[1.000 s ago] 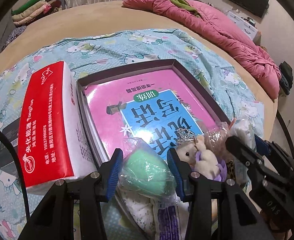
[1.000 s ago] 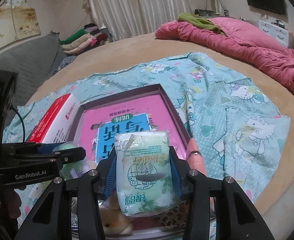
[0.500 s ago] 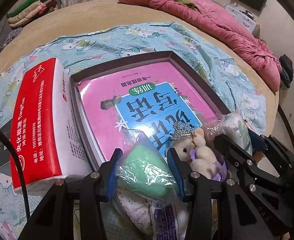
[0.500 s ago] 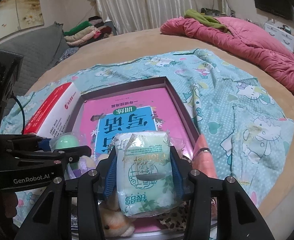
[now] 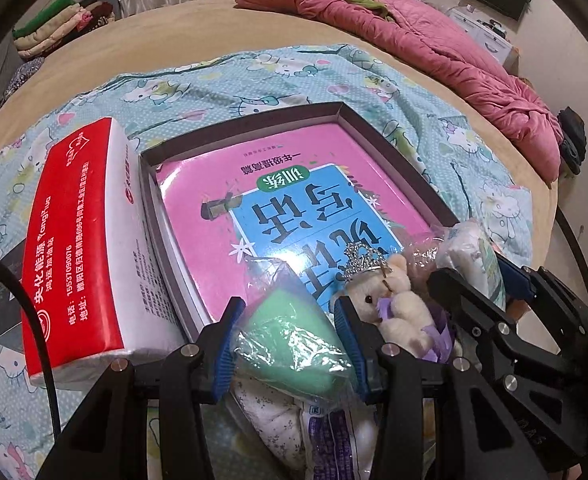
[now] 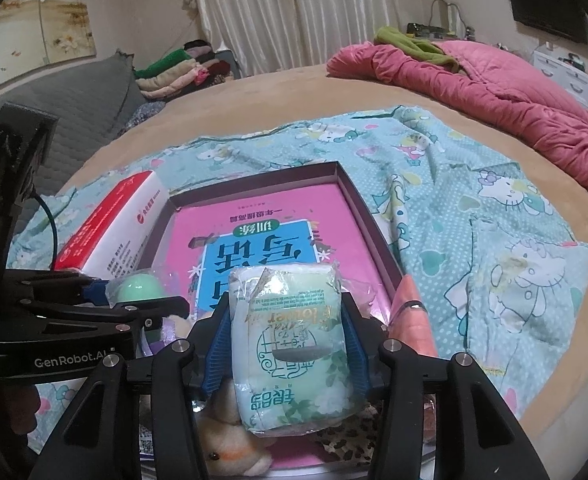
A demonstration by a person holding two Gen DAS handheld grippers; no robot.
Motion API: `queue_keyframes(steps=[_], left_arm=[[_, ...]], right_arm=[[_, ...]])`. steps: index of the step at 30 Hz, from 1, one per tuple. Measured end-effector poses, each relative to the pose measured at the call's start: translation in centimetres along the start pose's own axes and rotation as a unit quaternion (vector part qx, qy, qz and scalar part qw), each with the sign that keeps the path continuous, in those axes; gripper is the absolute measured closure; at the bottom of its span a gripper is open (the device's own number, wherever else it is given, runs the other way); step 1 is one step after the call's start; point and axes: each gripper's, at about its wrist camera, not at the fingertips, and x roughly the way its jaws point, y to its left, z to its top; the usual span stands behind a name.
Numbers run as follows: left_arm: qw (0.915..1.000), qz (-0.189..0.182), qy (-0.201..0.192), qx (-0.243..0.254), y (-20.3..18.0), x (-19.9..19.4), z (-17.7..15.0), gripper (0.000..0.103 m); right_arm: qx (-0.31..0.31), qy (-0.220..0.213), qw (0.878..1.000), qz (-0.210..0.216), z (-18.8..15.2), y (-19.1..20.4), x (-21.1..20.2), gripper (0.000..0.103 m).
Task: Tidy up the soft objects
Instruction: 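Lower both tools into the tray and open them to release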
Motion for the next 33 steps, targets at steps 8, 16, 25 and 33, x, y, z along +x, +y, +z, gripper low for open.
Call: queue_keyframes(steps=[8, 16, 25, 33], left_arm=[[1.0000, 0.002, 0.002, 0.009, -0.3, 0.0, 0.1, 0.057], [1.0000, -0.002, 0.003, 0.008, -0.5, 0.1, 0.2, 0.056], [0.9999, -0.003, 0.010, 0.010, -0.7, 0.4, 0.1, 0.052], [0.9999, -0.001, 0.010, 0.012, -0.9, 0.7, 0.3, 0.050]], right_arm=[[-0.007, -0.012, 1.000, 0.000, 0.0, 0.1, -0.5, 0.042], [0.001, -0.020, 1.000, -0.006, 0.1, -0.3, -0.9, 0.033], [0.018, -0.020, 1.000, -0.012, 0.1, -1.1, -1.0, 0.030], [0.028, -0.027, 0.999, -0.015, 0.3, -1.5, -1.3, 0.029]])
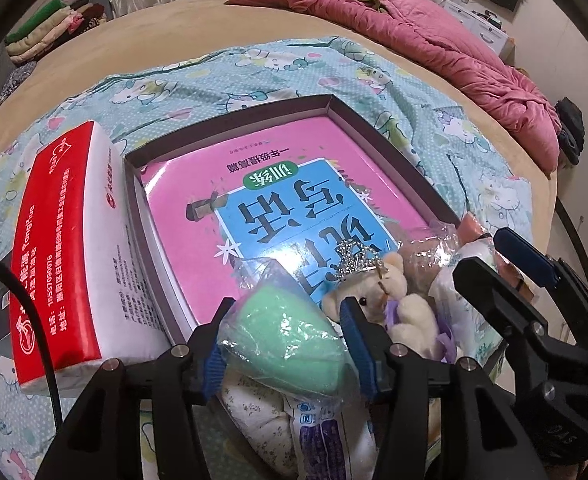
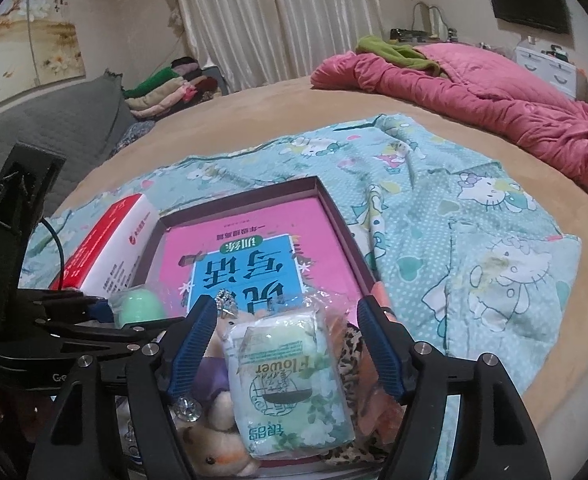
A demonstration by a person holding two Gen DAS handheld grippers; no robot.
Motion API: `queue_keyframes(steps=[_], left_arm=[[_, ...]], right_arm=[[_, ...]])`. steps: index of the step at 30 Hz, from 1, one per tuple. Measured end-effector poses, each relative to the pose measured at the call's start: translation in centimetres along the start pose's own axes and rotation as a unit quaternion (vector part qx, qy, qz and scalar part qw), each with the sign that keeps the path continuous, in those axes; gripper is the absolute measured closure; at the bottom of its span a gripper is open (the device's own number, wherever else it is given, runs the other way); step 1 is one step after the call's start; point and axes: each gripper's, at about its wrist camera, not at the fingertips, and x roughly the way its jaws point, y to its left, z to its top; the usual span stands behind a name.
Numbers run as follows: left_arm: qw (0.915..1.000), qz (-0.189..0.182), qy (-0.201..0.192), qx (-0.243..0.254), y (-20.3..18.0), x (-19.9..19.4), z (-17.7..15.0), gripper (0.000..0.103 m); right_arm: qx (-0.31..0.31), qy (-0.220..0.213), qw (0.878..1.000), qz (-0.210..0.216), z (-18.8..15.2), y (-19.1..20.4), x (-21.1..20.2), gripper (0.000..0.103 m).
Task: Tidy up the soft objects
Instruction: 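Lower both tools into the tray and open them to release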
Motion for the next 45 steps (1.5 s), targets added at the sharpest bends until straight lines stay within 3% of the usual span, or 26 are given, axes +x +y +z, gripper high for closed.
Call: queue_keyframes(steps=[23, 27, 29, 45], left_arm=[[0.9996, 0.008, -0.023, -0.014, 0.6, -1.3, 0.4, 0.037], [0.9993, 0.009, -0.031, -0.017, 0.7, -1.9, 0.3, 0.035], [0.9992, 0.013, -0.036, -0.016, 0.7, -2.4, 0.2, 0.032], [0.9974, 0.036, -0.061, -0.016, 1.0, -5.7, -1.5, 0.022]], right_arm=[[0.017, -0.008, 1.000, -0.012, 0.1, -1.0, -0.4, 0.027], [0.016, -0.014, 1.000, -0.013, 0.2, -1.0, -0.7, 0.027], [0.017, -0.015, 1.000, -0.014, 0.2, -1.0, -0.8, 0.021], [0.016, -0.017, 0.999, -0.038, 0.1, 0.4, -2.0, 0.021]])
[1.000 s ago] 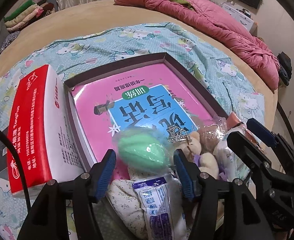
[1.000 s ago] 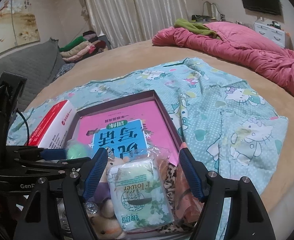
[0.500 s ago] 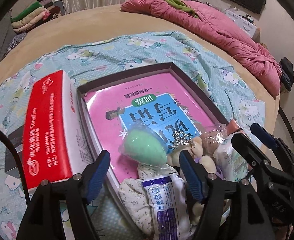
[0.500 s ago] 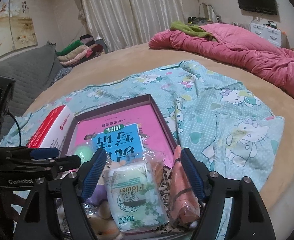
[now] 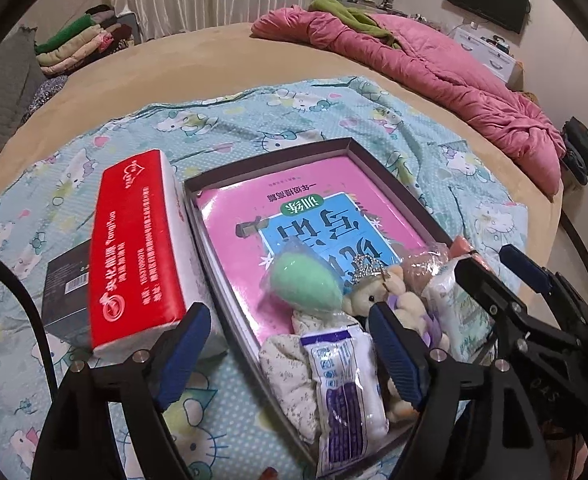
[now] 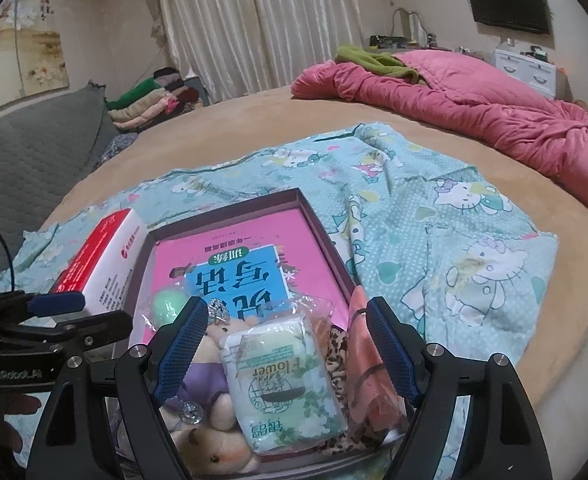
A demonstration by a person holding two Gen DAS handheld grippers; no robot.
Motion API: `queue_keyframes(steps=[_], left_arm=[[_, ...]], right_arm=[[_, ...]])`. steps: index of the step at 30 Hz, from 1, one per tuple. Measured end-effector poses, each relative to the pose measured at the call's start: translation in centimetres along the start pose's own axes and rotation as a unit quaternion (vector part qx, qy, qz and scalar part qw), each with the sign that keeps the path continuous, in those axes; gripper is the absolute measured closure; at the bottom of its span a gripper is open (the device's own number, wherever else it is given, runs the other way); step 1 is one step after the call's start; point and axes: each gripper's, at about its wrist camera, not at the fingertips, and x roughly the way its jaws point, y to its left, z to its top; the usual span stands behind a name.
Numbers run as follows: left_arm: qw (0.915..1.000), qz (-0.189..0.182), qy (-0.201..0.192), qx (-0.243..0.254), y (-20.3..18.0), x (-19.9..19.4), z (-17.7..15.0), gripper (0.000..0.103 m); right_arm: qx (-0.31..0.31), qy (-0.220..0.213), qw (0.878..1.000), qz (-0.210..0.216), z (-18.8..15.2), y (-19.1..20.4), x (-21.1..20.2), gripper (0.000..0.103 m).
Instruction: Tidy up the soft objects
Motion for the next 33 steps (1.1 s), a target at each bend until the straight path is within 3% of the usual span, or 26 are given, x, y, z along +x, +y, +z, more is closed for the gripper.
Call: queue_keyframes(steps=[11, 20, 33], left_arm=[[0.9999, 0.011, -0.010, -0.007, 1.1, -2.8, -1.4, 0.020], [0.9994, 0.013, -0.031, -0.003, 1.2, -6.0, -2.0, 0.020], [0.9991, 0.016, -0.038, -0.011, 2.0, -8.8, -4.0, 0.020]], right_arm=[[0.000, -0.026, 0.999, -0.037, 0.6, 1.4, -3.2, 0.018], [0.023, -0.027, 0.999, -0.035, 1.5, 3.3, -6.6, 0.018], [0.021, -0.034, 0.998, -0.051, -0.3, 5.6, -10.2, 0.018]])
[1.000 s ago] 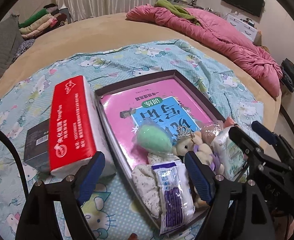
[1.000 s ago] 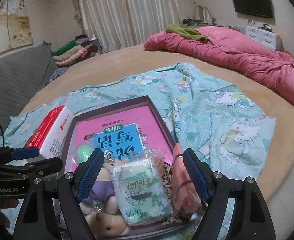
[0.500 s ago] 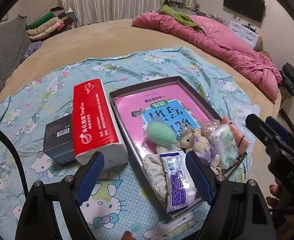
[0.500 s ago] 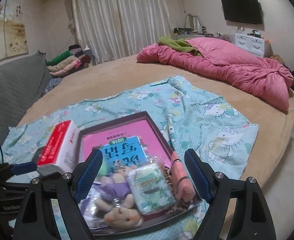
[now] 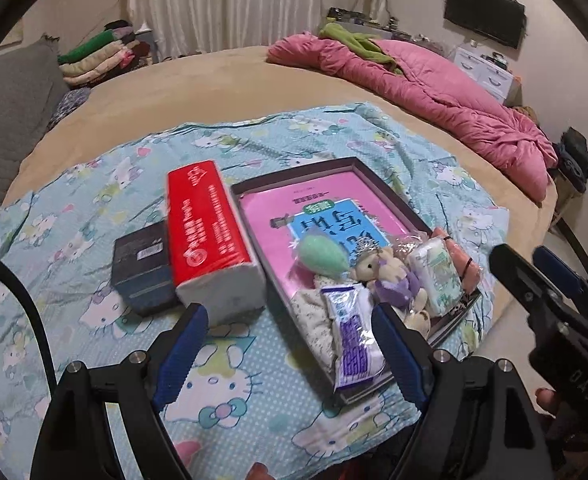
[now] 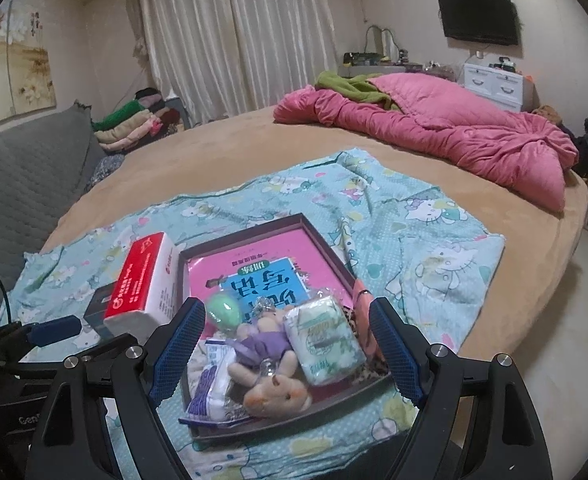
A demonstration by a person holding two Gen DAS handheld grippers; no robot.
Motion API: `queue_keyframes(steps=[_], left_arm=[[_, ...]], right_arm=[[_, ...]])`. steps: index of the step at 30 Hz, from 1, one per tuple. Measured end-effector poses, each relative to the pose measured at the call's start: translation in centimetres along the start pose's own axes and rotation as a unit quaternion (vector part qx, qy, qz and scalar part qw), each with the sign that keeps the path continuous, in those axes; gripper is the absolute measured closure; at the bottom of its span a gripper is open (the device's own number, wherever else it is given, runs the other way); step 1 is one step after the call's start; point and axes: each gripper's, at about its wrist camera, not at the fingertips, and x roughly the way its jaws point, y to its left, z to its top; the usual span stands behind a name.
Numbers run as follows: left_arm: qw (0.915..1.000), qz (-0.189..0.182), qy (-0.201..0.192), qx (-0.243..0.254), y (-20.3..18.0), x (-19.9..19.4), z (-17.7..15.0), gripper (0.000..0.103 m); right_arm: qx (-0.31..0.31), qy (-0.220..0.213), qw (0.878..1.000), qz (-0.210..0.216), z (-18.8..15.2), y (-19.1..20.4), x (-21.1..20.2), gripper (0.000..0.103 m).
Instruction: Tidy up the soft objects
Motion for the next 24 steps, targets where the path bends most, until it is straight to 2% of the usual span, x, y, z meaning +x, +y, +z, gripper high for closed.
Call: queue_keyframes(steps=[6, 11, 19, 24], left_arm=[[0.9999, 0.010, 0.007, -0.005, 0.9, -1.1, -2.2, 0.020], [0.9995, 0.026, 0.008, -0.019, 1.9, -1.6, -4.2, 0.020], [0.9985, 0.023, 0.011, -0.049, 3.2, -2.4, -6.3, 0.020], [0.9990, 0.021, 0.014, -0.038, 2.5, -2.5, -6.9, 0.020]], right_arm=[[-0.010, -0.016, 1.000, -0.003, -1.6, 0.7, -2.2, 0.018], [-0.018, -0.006, 1.000, 0.005, -2.8, 1.3, -3.2, 0.018], [-0.014, 0.007, 1.000, 0.007, -4.4, 1.3, -4.1, 0.018], [-0.020, 0.023, 1.000, 0.003, -5.2, 1.8, -3.9, 0.018]])
